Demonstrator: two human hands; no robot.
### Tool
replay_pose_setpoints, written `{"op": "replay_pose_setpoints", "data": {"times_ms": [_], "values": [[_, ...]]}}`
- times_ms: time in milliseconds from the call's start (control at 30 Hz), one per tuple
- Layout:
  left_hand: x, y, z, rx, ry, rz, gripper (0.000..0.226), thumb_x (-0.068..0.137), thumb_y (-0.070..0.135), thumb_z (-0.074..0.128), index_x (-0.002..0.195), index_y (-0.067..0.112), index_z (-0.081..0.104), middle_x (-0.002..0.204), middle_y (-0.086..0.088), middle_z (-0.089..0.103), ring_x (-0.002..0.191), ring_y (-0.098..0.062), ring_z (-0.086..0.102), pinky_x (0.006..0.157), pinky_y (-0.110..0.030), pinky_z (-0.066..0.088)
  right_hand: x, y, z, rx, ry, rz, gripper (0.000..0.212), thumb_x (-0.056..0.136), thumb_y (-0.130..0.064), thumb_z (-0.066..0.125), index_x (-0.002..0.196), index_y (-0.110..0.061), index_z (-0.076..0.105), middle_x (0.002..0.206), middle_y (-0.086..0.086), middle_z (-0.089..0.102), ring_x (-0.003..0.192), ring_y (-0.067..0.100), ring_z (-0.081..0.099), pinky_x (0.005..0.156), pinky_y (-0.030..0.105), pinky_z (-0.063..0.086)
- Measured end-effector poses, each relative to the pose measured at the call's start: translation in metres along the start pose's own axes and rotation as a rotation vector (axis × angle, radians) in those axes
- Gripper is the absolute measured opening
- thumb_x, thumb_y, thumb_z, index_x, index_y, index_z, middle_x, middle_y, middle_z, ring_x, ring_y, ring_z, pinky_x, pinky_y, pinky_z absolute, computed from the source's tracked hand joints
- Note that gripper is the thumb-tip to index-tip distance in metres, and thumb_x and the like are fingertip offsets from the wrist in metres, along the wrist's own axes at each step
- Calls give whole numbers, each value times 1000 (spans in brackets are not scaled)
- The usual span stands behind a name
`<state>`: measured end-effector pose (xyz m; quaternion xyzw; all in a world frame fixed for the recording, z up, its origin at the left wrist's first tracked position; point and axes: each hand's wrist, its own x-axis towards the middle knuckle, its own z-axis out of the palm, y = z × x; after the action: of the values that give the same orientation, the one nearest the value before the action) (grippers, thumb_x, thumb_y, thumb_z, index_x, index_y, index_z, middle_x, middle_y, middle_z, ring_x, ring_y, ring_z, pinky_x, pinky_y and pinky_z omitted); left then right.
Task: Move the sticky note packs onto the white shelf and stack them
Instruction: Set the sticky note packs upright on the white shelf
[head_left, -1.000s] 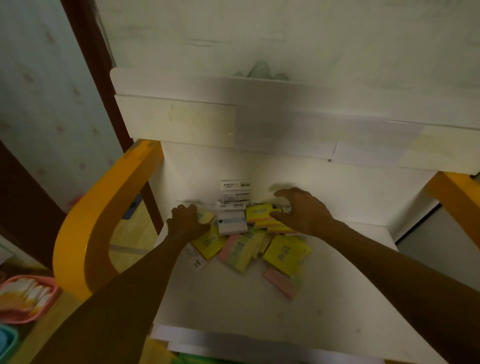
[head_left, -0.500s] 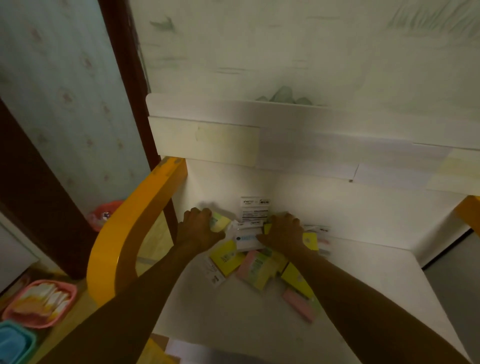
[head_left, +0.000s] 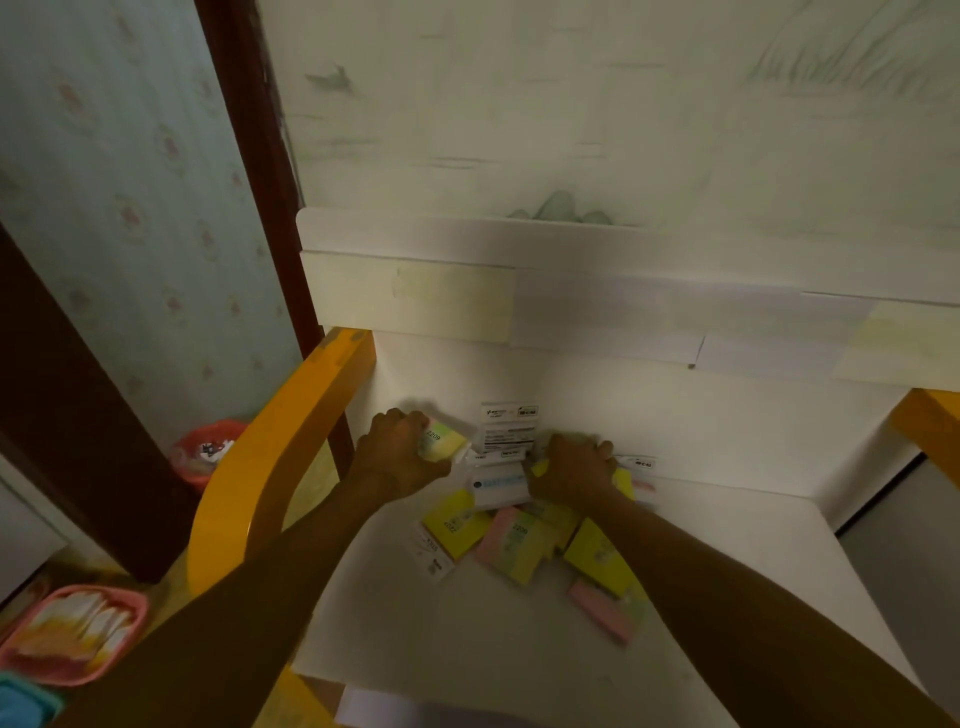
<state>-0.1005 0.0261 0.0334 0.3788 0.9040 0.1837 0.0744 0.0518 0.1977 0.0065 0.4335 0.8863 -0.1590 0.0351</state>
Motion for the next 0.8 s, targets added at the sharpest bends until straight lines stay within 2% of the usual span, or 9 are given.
{"op": "replay_pose_setpoints", "data": {"times_ms": [167,367,500,600,800], "values": [[4,15,-7,-44,-3,80,75,71,49,75,134,20,47,133,-5,47,122,-22,44,99,-37,45,-13,8,-29,-89,37,-39,62,82,-50,62,135,-26,42,133,19,38,122,38,34,100,43,34],[14,54,-21,-83,14,251,73,71,51,76,133,24,49,139,-2,43,129,-19,37,105,-31,35,-35,40,-76,-91,141,-121,76,77,-48,67,144,-36,34,137,15,35,127,35,34,96,44,43],[14,95,-30,-78,-12,358,73,69,57,74,129,21,52,129,-4,50,120,-20,44,100,-32,41,-57,78,-112,-46,229,-73,71,77,-41,68,141,-37,38,133,11,37,127,32,35,90,42,45],[9,133,-37,-55,17,452,91,55,74,55,127,17,55,123,-6,54,116,-22,47,96,-35,44,-78,113,-139,-33,284,-45,70,75,-42,70,139,-36,40,132,9,39,126,31,36,90,42,46],[-17,230,-43,-66,54,559,77,60,60,67,123,16,58,118,-6,57,111,-23,49,90,-29,43,-136,198,-202,-30,386,-5,71,76,-46,69,140,-35,39,136,9,38,127,31,37,97,41,42]]}}
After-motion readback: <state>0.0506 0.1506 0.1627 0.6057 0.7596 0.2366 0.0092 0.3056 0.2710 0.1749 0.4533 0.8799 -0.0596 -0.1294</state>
